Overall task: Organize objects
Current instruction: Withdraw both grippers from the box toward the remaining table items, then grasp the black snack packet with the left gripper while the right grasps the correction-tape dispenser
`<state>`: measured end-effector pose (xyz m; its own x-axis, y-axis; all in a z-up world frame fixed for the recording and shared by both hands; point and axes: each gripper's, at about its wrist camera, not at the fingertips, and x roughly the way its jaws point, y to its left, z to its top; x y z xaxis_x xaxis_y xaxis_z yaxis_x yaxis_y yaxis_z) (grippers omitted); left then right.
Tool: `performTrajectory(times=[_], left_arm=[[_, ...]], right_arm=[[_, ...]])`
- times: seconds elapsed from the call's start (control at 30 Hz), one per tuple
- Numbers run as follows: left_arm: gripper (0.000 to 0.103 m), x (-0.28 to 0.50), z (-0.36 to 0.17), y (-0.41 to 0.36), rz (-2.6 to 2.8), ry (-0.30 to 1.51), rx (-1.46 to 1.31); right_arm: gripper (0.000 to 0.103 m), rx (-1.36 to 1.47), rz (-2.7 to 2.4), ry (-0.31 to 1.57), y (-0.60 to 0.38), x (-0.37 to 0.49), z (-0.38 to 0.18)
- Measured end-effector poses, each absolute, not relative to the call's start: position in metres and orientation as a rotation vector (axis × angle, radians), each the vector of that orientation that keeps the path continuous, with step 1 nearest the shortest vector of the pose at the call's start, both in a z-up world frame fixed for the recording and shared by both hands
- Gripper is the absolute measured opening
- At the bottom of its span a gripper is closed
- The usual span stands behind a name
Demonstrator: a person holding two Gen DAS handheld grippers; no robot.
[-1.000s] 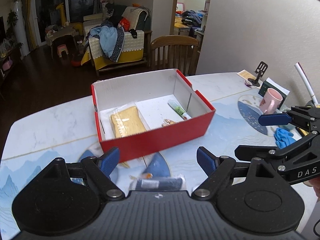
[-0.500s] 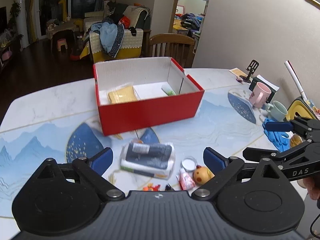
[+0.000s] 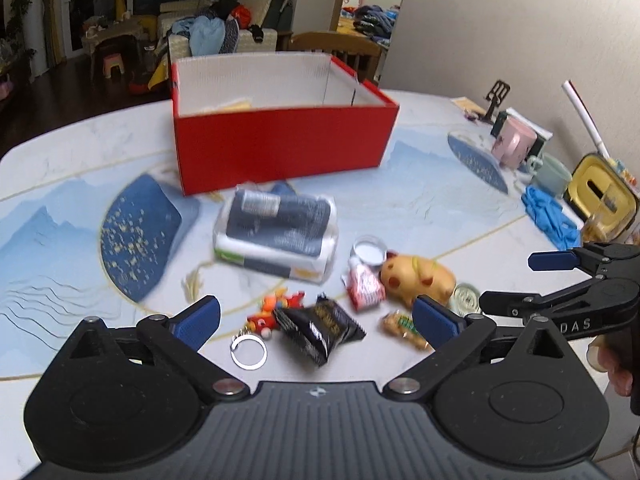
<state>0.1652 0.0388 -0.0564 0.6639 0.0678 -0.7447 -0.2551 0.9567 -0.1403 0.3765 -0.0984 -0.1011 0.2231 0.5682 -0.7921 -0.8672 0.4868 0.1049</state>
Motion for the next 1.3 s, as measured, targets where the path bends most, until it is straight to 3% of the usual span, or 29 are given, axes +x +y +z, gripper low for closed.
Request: performTrajectory(times=[0.67, 0.97, 1.17, 1.3], left_arm=[[0.103, 0.204, -0.125, 0.025, 0.106, 0.927, -0.081], [0.101, 0.209, -0.133, 0.03, 0.144, 0.908, -0.065], [0.069, 0.207, -0.132, 0.026, 0.145, 0.898, -0.037], [0.062, 0.204, -0.131, 0.021, 0.152, 0.891, -0.014]], right_arm=[[0.097, -0.453, 0.981, 1.003, -0.083, 0.381, -0.153], [0.093, -0.486, 0.964, 0.997, -0.08, 0.382, -0.16], [0.084, -0.492, 0.967, 0.985, -0.083, 0.383, -0.159], [0.07, -0.489, 0.973, 0.976, -0.088, 0.384, -0.156]])
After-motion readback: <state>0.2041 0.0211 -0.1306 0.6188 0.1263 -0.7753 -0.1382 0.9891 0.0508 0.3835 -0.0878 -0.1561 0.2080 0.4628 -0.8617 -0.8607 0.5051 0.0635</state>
